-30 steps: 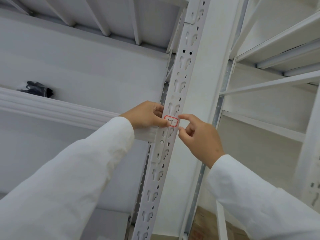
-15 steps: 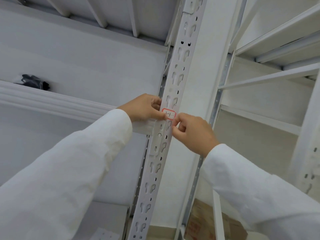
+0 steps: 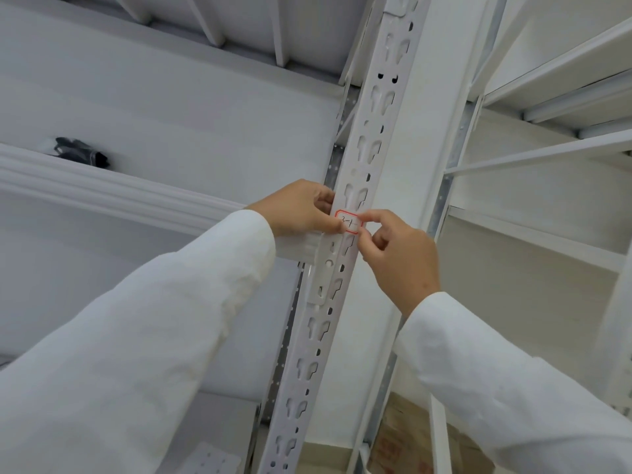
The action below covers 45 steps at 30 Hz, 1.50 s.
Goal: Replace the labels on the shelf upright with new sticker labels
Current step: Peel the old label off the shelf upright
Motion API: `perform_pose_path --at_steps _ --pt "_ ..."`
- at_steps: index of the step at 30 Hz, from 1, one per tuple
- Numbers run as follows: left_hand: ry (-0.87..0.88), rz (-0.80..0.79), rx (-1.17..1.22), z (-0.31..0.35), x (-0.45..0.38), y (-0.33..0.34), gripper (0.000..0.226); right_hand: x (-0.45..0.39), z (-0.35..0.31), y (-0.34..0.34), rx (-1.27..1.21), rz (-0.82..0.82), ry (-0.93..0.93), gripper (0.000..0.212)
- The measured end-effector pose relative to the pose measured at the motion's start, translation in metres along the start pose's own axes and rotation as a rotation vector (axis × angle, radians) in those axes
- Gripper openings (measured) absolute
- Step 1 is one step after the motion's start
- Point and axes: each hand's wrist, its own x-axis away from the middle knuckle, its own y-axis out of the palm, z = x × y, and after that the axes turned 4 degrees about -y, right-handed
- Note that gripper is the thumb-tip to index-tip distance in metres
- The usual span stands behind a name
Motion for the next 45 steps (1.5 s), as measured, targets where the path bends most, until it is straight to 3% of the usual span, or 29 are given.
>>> perform_pose_path --at_steps 4,8,10,12,17,22,28,37,40,45 --pt "0.001 0.012 -0.018 0.0 0.0 0.0 0.028 -0.007 -0.003 -0.005 -0.112 -0.097 0.071 0.005" --pt "0.001 0.013 -0.028 0.0 0.001 0.001 0.026 -0.012 -0.004 -0.014 -0.021 -0.246 0.004 0.009" --pt "0.0 0.013 -0.041 0.0 0.001 0.001 0.025 -0.009 -0.002 -0.017 -0.063 -0.141 0.013 0.005" --pt "-0.001 0.015 -0.048 0.0 0.001 0.001 0.027 -0.007 0.0 -0.017 -0.055 -0.059 0.001 0.013" --pt "0.005 0.018 -0.031 0.001 0.001 0.0 0.032 -0.005 0.003 -0.011 0.06 -0.027 -0.066 0.016" --pt "-0.003 0.008 -0.032 0.0 0.0 0.0 0.032 -0.002 0.0 -0.006 -0.052 -0.068 0.037 0.011" --pt "0.008 -0.006 0.001 0.004 0.005 0.002 0.018 -0.025 -0.01 -0.026 -0.098 -0.248 0.142 0.006" --pt "-0.003 0.006 -0.016 0.003 0.003 0.001 0.026 -0.02 -0.002 -0.03 0.023 -0.175 0.041 0.013" --pt "0.013 0.003 -0.012 0.004 0.004 0.001 0.016 -0.017 -0.002 -0.024 0.065 -0.138 -0.013 0.013" --pt "0.007 0.026 -0.064 0.003 0.003 -0.001 0.02 -0.012 -0.009 -0.011 0.028 -0.124 0.059 0.007"
